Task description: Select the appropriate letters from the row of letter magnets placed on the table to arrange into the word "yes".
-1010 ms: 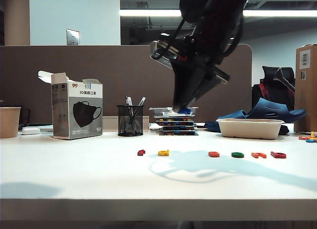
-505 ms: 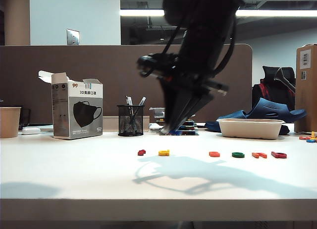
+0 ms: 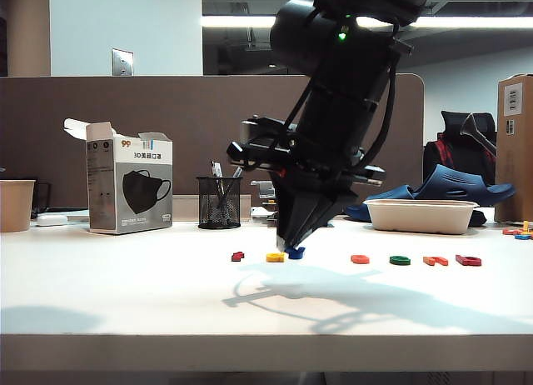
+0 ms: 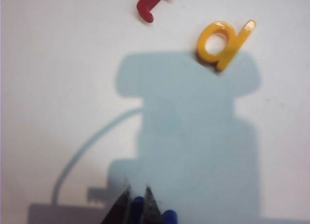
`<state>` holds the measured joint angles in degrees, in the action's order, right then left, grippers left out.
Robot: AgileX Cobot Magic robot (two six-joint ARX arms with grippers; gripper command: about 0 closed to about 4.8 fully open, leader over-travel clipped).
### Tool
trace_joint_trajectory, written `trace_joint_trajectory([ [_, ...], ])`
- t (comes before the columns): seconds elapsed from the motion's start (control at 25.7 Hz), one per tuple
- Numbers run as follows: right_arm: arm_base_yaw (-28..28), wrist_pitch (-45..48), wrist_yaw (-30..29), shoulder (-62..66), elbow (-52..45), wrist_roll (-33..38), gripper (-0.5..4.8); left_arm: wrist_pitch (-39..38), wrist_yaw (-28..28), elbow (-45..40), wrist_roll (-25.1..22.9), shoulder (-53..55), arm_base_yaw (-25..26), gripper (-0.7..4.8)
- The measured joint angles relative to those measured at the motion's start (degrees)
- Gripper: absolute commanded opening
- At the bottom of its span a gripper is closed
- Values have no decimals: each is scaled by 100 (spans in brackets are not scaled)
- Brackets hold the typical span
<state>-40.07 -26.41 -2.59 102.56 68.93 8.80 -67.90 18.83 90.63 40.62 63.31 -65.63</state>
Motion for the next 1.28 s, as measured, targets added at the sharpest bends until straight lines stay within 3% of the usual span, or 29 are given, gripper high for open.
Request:
trace_joint_trajectory([
  [0.82,-26,179,7,389,-48,203,1,0,-129,0,0,0,0,-6],
  [0.97,-26,179,7,389,-48,208,44,0,-223,0,0,0,0,-6],
  [1.28,-35,199,-9,389,-52,212,68,0,-229,0,0,0,0,-6],
])
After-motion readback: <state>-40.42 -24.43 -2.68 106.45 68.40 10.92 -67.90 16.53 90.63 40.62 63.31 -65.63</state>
